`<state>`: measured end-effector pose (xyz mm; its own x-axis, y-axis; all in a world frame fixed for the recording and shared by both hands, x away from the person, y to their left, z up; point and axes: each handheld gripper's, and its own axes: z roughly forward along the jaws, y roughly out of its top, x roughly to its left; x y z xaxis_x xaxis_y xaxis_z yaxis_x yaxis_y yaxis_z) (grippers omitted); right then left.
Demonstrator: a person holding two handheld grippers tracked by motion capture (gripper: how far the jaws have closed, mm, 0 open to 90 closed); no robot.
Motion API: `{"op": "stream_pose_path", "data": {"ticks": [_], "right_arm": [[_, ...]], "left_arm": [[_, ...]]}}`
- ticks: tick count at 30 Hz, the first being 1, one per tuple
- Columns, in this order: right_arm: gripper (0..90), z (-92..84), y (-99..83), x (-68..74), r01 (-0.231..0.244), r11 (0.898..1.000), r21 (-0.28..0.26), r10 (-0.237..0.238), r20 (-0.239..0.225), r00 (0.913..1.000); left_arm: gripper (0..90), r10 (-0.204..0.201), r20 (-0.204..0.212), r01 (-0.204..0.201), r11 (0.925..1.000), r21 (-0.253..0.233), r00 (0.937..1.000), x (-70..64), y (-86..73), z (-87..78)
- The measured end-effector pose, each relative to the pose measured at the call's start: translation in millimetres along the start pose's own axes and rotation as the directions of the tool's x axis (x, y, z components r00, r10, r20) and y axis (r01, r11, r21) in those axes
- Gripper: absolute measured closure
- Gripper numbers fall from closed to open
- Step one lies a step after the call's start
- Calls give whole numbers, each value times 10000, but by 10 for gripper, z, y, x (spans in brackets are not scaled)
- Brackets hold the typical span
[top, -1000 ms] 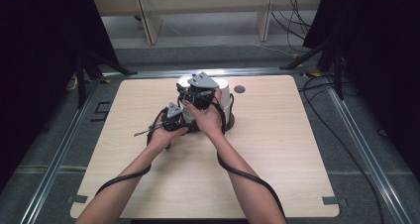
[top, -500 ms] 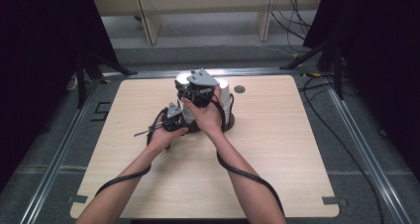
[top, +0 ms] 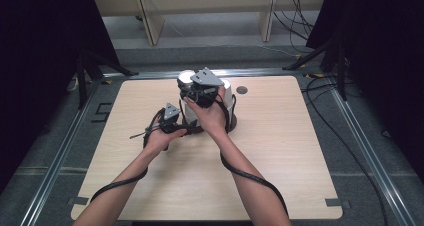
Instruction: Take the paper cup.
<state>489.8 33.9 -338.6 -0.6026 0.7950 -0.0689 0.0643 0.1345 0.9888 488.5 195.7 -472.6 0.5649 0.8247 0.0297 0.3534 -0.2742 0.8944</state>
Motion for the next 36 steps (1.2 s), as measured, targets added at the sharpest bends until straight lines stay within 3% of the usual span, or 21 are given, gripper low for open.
{"op": "stream_pose_path", "data": {"ticks": [4,5,7,8,11,12,15,16,19,20,21,26,32,36], "right_arm": [[361,-27,14,9,33,10000,-33,-33,-36,10000],[362,-38,18,24,-194,9998,-26,193,-95,9998],[361,-60,34,18,-47,9999,-114,45,-153,9999],[361,-83,47,26,-73,9999,-142,70,-213,9997],[361,-102,51,33,-231,9996,-161,227,-234,9995],[361,-127,62,18,74,9997,-223,-78,-202,9998],[362,-153,67,32,-170,9996,-219,163,-305,9994],[361,-163,73,17,96,9995,-296,-103,-220,9997],[361,-202,81,37,-130,9995,-299,118,-410,9991],[361,-219,88,24,136,9995,-281,-145,-317,9994],[361,-240,89,50,-233,9996,-163,225,-470,9986],[361,-305,103,41,91,9994,-337,-109,-524,9986],[362,-392,74,101,-89,9997,-248,68,-840,9964],[362,-447,47,121,133,9995,-292,-159,-921,9956]], "left_arm": [[127,-27,62,28,9999,-101,10000,-13,14,-69],[127,13,58,-13,10000,-35,10000,-21,23,-101],[126,-11,97,13,9999,-161,10000,-34,34,-140],[126,-207,138,212,9989,-409,9997,-53,41,-167],[126,-92,195,98,9994,-346,9998,-47,51,-218],[125,-22,164,28,9994,-358,9999,-53,58,-258],[125,100,211,-93,9994,-325,9997,-55,67,-305],[125,-44,244,56,9987,-515,9997,-71,70,-322],[125,39,285,-26,9989,-475,9996,-76,81,-377],[125,55,280,-41,9987,-499,9996,-81,88,-401],[125,51,340,-32,9985,-551,9994,-85,94,-419],[126,115,462,-82,9974,-722,9989,-121,121,-510],[126,417,646,-373,9969,-691,9970,-174,149,-622],[127,222,893,-123,9938,-1108,9958,-230,134,-659]]}}
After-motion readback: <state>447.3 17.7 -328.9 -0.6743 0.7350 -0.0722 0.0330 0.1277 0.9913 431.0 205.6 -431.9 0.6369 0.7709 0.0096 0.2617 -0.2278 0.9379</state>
